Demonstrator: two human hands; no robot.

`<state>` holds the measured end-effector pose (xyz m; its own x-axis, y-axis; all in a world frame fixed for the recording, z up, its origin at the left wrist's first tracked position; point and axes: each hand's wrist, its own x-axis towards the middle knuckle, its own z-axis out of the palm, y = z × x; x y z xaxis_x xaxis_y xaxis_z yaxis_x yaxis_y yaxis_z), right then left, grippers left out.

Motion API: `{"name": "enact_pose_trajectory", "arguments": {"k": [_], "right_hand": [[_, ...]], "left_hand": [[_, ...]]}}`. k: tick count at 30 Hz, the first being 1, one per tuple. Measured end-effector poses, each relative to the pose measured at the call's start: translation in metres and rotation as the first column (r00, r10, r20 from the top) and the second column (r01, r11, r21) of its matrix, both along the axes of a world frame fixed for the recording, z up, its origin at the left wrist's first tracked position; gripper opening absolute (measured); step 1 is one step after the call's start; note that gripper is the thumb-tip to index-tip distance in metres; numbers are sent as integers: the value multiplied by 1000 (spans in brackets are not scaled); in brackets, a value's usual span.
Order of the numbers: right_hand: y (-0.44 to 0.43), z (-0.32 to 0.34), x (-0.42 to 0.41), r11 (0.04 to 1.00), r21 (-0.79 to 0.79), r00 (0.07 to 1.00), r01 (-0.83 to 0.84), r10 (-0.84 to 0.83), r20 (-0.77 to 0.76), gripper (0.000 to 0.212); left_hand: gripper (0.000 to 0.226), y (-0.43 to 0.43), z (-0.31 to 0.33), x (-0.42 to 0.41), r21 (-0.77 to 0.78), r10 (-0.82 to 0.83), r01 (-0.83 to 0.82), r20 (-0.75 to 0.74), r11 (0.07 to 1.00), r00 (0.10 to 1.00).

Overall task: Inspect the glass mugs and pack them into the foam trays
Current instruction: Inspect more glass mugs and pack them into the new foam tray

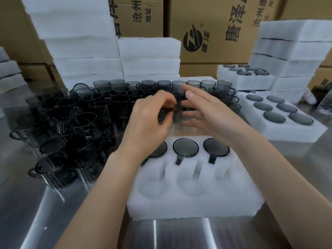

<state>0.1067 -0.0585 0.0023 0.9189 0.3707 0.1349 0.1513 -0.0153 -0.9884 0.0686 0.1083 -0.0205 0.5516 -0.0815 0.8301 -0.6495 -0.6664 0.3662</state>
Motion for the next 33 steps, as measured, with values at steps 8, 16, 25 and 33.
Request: {"name": "enact_pose_trajectory", "arguments": {"k": [8, 16, 25, 33], "right_hand": [[-4, -11, 1, 946, 323, 985, -11, 66, -159, 34], [-4, -11, -2, 874, 480, 974, -73, 166, -156, 32], [-3, -17, 2, 925, 378, 981, -45, 112, -156, 22], [1, -24, 3, 996, 66, 992, 67, -74, 103, 41]], "left_hand": [[43, -6, -7, 3, -113, -124, 114, -82, 987, 989], [75, -1, -11, 11, -338, -254, 119, -389, 934, 886], [65, -3, -10, 10, -249, -282, 201, -348, 947, 894], [65, -6, -11, 10, -157, -212, 172, -292, 972, 932]]}}
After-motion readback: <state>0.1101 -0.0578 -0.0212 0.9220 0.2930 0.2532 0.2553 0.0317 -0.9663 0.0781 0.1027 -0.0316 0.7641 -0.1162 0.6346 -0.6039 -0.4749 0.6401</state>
